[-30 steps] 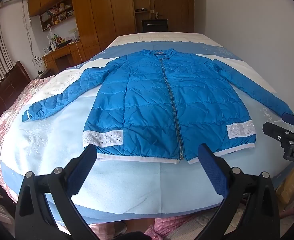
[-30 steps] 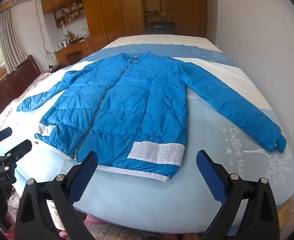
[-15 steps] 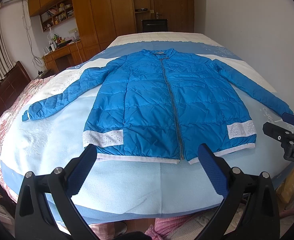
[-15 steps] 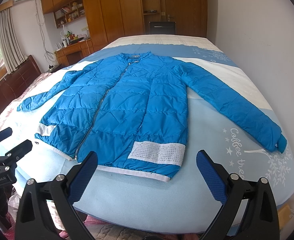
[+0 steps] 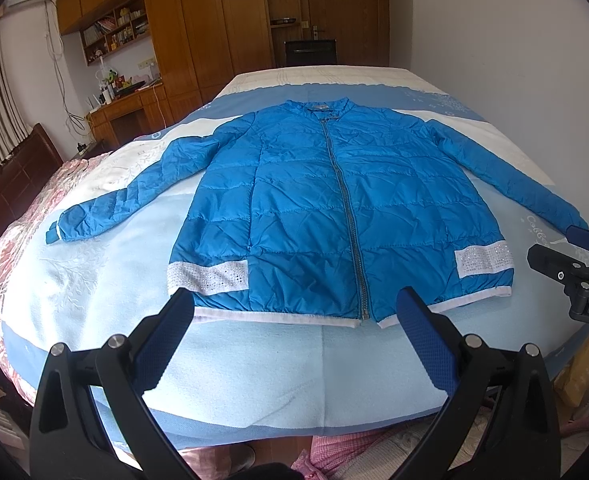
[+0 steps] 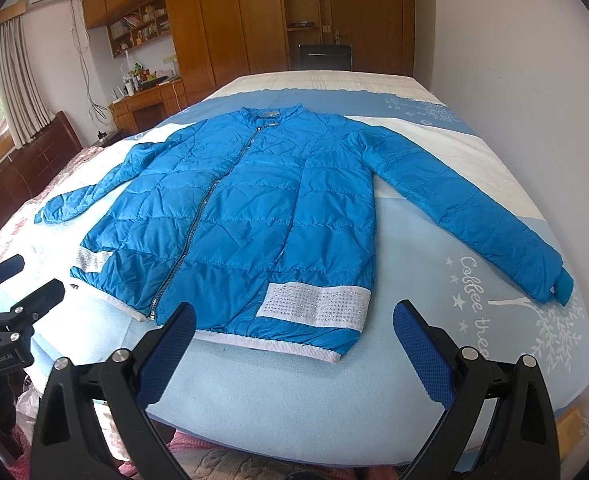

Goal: Fold large clothes

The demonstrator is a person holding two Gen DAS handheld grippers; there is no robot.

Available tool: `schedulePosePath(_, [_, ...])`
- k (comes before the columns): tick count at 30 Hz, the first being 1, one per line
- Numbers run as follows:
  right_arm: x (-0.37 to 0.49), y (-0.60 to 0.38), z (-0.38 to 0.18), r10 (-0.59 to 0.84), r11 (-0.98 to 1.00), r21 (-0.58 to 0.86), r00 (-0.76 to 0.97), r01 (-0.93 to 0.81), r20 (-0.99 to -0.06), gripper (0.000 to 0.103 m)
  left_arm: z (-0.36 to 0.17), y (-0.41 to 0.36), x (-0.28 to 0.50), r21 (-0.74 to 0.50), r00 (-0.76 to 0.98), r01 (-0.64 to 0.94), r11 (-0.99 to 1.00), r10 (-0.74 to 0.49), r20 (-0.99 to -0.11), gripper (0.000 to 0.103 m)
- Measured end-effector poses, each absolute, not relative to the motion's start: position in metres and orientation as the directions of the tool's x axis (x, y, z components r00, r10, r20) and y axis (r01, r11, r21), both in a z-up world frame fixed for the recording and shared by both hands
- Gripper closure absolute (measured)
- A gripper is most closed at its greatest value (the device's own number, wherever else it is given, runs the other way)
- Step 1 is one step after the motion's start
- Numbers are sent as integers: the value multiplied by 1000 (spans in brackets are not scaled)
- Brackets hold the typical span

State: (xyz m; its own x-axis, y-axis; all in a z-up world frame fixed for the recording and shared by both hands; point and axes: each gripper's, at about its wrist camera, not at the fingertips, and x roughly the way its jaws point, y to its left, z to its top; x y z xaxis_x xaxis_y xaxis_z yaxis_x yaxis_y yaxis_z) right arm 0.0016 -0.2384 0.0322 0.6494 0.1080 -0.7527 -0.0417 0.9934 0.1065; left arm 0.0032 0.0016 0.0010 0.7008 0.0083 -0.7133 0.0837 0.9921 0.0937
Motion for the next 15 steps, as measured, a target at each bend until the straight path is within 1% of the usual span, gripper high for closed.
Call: schedulePosePath(15, [2, -239, 31, 109, 993, 108, 649, -42, -753, 4, 1, 1, 2, 96, 700, 84, 992, 10, -714, 3])
